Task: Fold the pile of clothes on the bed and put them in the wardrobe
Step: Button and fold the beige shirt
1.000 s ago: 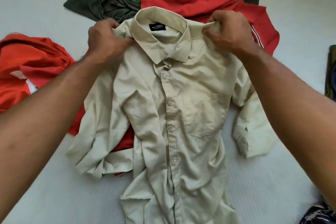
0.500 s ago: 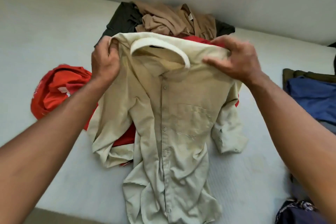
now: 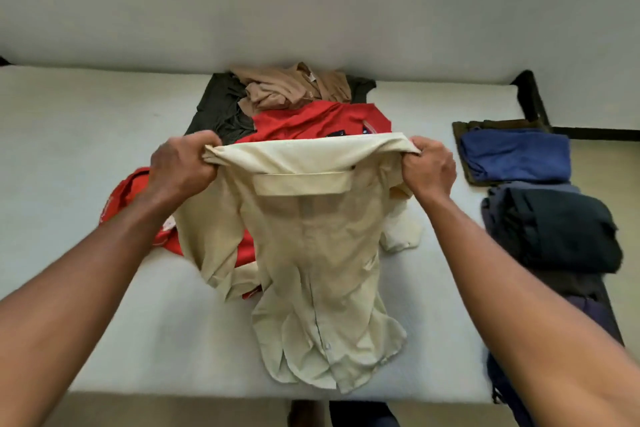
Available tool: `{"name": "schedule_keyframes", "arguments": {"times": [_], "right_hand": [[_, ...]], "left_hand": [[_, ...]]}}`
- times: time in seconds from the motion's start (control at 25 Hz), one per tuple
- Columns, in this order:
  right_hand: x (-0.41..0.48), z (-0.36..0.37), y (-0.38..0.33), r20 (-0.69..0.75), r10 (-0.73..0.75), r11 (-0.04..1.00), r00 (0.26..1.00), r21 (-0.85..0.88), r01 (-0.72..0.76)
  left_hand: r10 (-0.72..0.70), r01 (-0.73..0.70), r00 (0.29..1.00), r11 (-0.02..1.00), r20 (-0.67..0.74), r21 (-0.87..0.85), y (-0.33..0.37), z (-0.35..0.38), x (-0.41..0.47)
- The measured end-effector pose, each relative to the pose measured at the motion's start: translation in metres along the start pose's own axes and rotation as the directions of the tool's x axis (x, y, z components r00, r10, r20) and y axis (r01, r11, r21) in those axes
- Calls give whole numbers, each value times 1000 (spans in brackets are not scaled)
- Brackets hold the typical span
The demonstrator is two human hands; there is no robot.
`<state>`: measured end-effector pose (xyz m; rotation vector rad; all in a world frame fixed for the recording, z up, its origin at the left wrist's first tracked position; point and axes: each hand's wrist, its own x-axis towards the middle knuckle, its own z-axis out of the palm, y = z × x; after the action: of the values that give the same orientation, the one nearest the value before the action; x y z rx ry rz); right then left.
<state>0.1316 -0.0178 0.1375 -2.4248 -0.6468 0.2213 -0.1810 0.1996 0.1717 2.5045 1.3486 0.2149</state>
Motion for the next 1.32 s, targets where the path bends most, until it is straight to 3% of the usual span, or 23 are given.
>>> {"name": "schedule_keyframes", "arguments": {"times": [0.16, 0.24, 0.32, 0.36, 0.4, 0.44, 0.48, 0.52, 0.6, 0.68, 0.8, 0.92, 1.04, 1.16, 1.24, 1.32], "right_hand": [[-63, -69, -41, -178, 55, 987, 982, -138, -80], [-81, -106, -62, -187, 141, 978, 972, -125, -165], [-103, -141, -88, -112, 303, 952, 946, 75, -296], [-112, -156, -104, -51, 353, 899, 934, 294, -324], [-123, -168, -119, 44, 386, 743, 921, 576, -339], [-133, -178, -130, 157, 389, 465, 908, 817, -341], [-139, -187, -140, 231, 319, 204, 919, 930, -305], [-147, -193, -146, 237, 238, 38, 942, 967, -253], [-157, -206, -157, 176, 172, -145, 969, 978, -152], [-160, -215, -158, 119, 136, -261, 984, 962, -81], [-173, -222, -156, 116, 162, -243, 980, 967, -74], [-182, -223, -151, 238, 237, -210, 942, 959, -190], [-207, -227, -140, 223, 309, -234, 925, 960, -154], [-237, -244, -125, 199, 401, -209, 894, 970, -122], [-238, -253, -116, 193, 436, -228, 879, 969, -100], [-218, -259, -116, 150, 468, -165, 871, 983, -80]], "left_hand": [[-145, 178, 956, 978, -253, 111, 16, -78, -48], [-261, 285, 912, 958, -318, 31, 27, -117, -63], [-443, 442, 854, 894, -273, -70, 32, -149, -76], [-528, 501, 821, 849, -216, -169, 35, -164, -77], [-578, 519, 806, 794, -128, -317, 44, -181, -83], [-612, 511, 790, 688, -33, -515, 53, -196, -87], [-599, 443, 798, 523, 55, -728, 63, -208, -90], [-554, 301, 829, 313, 84, -901, 75, -215, -98], [-449, -4, 893, -68, 27, -998, 91, -220, -113], [-412, -101, 911, -263, 17, -960, 97, -219, -130], [-447, -48, 891, -275, 83, -960, 107, -227, -153], [-440, 18, 881, -335, 173, -942, 124, -229, -171], [-553, -172, 833, -314, 33, -934, 126, -224, -196], [-621, -420, 731, -83, -283, -904, 136, -224, -231], [-636, -410, 722, -73, -275, -909, 141, -223, -226], [-682, -316, 719, -153, -131, -936, 139, -223, -197]]}}
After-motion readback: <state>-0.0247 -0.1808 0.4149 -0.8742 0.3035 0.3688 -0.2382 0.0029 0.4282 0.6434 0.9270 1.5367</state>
